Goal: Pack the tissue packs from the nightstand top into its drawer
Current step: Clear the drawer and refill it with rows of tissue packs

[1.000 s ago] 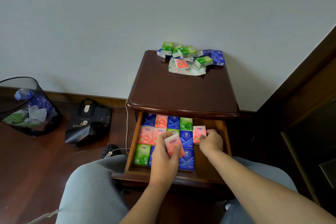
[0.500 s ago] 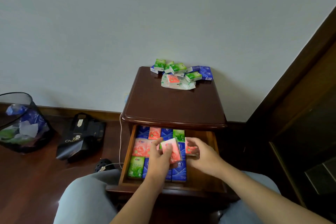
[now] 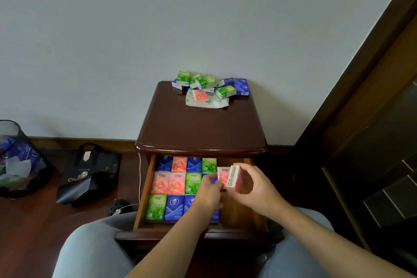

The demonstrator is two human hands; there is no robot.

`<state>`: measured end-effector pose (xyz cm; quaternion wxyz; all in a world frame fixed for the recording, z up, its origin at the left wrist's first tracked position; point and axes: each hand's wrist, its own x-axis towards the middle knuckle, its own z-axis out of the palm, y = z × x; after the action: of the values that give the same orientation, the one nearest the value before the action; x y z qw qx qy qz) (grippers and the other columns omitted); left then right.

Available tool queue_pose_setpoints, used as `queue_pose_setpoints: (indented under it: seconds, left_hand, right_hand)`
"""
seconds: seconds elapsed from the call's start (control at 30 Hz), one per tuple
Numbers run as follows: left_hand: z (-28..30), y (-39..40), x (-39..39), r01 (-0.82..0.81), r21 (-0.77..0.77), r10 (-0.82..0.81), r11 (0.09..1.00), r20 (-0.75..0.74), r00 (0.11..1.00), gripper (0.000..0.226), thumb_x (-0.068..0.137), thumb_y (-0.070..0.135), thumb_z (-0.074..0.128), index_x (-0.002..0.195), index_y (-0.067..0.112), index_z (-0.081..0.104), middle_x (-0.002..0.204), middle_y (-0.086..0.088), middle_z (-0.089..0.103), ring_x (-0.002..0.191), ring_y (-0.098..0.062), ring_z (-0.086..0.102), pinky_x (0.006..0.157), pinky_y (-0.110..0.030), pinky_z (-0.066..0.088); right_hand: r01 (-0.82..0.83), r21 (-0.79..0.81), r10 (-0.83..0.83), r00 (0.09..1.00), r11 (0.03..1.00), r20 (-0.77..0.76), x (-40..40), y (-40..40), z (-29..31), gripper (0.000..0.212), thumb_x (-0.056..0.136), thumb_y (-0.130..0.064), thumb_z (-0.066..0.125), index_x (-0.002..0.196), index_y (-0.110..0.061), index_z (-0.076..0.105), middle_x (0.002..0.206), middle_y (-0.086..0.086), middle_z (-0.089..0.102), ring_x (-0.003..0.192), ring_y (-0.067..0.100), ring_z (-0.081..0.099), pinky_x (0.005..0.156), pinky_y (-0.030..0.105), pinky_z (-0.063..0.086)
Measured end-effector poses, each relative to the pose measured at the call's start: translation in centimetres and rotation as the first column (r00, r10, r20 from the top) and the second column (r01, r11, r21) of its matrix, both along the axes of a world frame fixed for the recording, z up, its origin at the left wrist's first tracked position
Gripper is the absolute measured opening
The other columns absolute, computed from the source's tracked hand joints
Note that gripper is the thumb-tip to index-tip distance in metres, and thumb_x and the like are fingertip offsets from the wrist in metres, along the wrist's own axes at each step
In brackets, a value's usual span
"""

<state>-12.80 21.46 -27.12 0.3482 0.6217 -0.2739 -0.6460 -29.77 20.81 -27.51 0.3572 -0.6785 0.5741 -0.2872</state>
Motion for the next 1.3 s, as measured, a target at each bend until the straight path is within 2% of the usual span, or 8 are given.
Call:
queue_pose_setpoints:
  seconds: [0.07,0.2,0.33,0.53,0.97,1.17,1.23,1.3]
  left_hand:
    - [-1.2,0.2,0.5,0.208,-0.156,-0.139,0.966,0.368,0.919,0.036,0.107,0.011,0.045,0.142,0.019,0.05,0.124,-0.005,0.063,0.1,-0.016,0.062,0.083,-0.035,0.054]
    - [-2.5,0.1,1.2,0.68,-0.104,-0.304,0.726,0.838,0.452,0.057,0.097,0.005,0.049,0.151,0.022,0.045,0.151,0.001,0.043,0.137,-0.022,0.044,0.112,-0.041,0.042]
    - [-2.3,-1.2,0.7,0.807,0.072,-0.36,0.586,0.916,0.179,0.071,0.097,0.01,0.054,0.161,0.023,0.028,0.167,0.003,0.026,0.153,-0.022,0.024,0.123,-0.046,0.028]
    - [-3.0,-2.9,-0.3,0.857,0.226,-0.399,0.463,0.917,-0.027,0.075,0.101,0.013,0.052,0.166,0.022,0.014,0.175,0.003,0.003,0.16,-0.019,0.003,0.127,-0.049,0.016]
    - [-3.9,-4.7,-0.9,0.853,0.206,-0.352,0.479,0.936,-0.028,0.061,0.1,0.016,0.054,0.158,0.025,0.037,0.167,0.001,0.031,0.154,-0.022,0.028,0.125,-0.049,0.023]
    - [-3.1,-4.7,-0.6,0.859,0.18,-0.359,0.479,0.933,0.005,0.058,0.101,0.02,0.052,0.157,0.023,0.037,0.164,0.0,0.035,0.151,-0.023,0.031,0.123,-0.047,0.025]
    - [-2.5,-4.6,0.0,0.856,0.078,-0.249,0.51,0.967,0.061,0.046,0.103,0.026,0.05,0.149,0.026,0.044,0.151,0.001,0.045,0.141,-0.021,0.041,0.117,-0.043,0.035]
    - [-1.6,-5.0,0.8,0.841,-0.103,-0.067,0.532,0.984,0.163,0.027,0.106,0.036,0.045,0.131,0.03,0.052,0.131,0.006,0.053,0.121,-0.015,0.05,0.104,-0.036,0.044]
  right_hand:
    - [0.008,-0.034,-0.018,0.951,0.999,-0.31,-1.2,-0.5,-1.0,0.085,0.074,-0.055,0.084,0.147,-0.035,0.046,0.133,-0.013,0.049,0.123,0.005,0.046,0.099,0.021,0.046]
    - [-0.046,-0.118,-0.049,0.719,0.992,-0.693,-2.0,-1.5,-2.9,0.088,0.076,-0.061,0.073,0.152,-0.035,0.038,0.142,-0.013,0.049,0.131,0.018,0.039,0.106,0.033,0.045]
    - [-0.087,-0.148,-0.06,0.635,0.985,-0.77,-1.4,-2.7,-3.9,0.074,0.08,-0.059,0.074,0.145,-0.035,0.047,0.137,-0.015,0.055,0.128,0.02,0.043,0.102,0.033,0.043]
    - [-0.065,-0.09,-0.034,0.594,0.994,-0.804,-0.5,-4.4,-4.7,0.071,0.088,-0.058,0.072,0.149,-0.034,0.044,0.147,-0.01,0.053,0.139,0.021,0.04,0.109,0.037,0.04]
    - [-0.064,0.006,0.042,0.58,0.998,-0.814,-0.3,-6.8,-4.2,0.071,0.084,-0.053,0.075,0.148,-0.036,0.048,0.147,-0.013,0.055,0.138,0.022,0.038,0.106,0.039,0.04]
    - [-0.07,-0.013,0.033,0.623,0.997,-0.782,-1.0,-5.9,-3.3,0.094,0.074,-0.069,0.077,0.155,-0.033,0.043,0.157,-0.013,0.046,0.14,0.021,0.041,0.109,0.04,0.043]
    - [-0.09,-0.136,-0.044,0.654,0.987,-0.755,-1.8,-5.5,-2.4,0.067,0.082,-0.071,0.065,0.138,-0.035,0.06,0.138,-0.014,0.06,0.124,0.015,0.054,0.097,0.037,0.05]
    - [-0.116,-0.301,-0.134,0.706,0.947,-0.696,-2.7,-5.3,-1.2,0.036,0.093,-0.064,0.054,0.097,-0.033,0.072,0.093,-0.016,0.068,0.086,0.006,0.061,0.074,0.031,0.053]
